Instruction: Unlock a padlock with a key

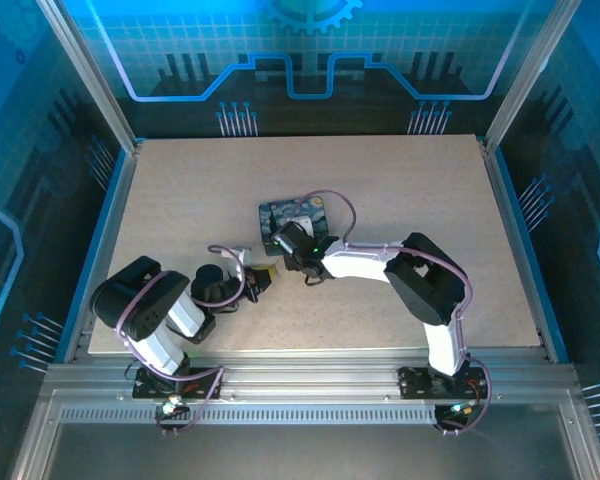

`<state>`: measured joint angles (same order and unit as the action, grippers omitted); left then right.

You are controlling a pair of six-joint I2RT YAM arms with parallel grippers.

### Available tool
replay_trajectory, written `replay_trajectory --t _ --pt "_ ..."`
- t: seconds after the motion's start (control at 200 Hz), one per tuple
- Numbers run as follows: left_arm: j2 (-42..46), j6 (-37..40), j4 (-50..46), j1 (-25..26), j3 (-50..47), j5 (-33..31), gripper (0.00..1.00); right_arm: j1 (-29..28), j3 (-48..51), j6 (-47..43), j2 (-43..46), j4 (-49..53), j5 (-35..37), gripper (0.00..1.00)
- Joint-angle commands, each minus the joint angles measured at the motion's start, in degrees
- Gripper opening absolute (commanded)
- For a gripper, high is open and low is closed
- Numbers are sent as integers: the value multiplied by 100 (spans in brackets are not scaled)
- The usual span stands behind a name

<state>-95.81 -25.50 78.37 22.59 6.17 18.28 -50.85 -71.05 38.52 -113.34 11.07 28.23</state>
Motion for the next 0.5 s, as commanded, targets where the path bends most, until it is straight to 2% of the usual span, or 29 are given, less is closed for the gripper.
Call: replay_trajectory --t 0.0,0.495 --pt "120 114 179 -51 -121 -107 0 -51 -231 153 -182 67 326 49" --pt "282 164 179 -45 -327 -193 0 -153 -741 449 -671 251 604 47"
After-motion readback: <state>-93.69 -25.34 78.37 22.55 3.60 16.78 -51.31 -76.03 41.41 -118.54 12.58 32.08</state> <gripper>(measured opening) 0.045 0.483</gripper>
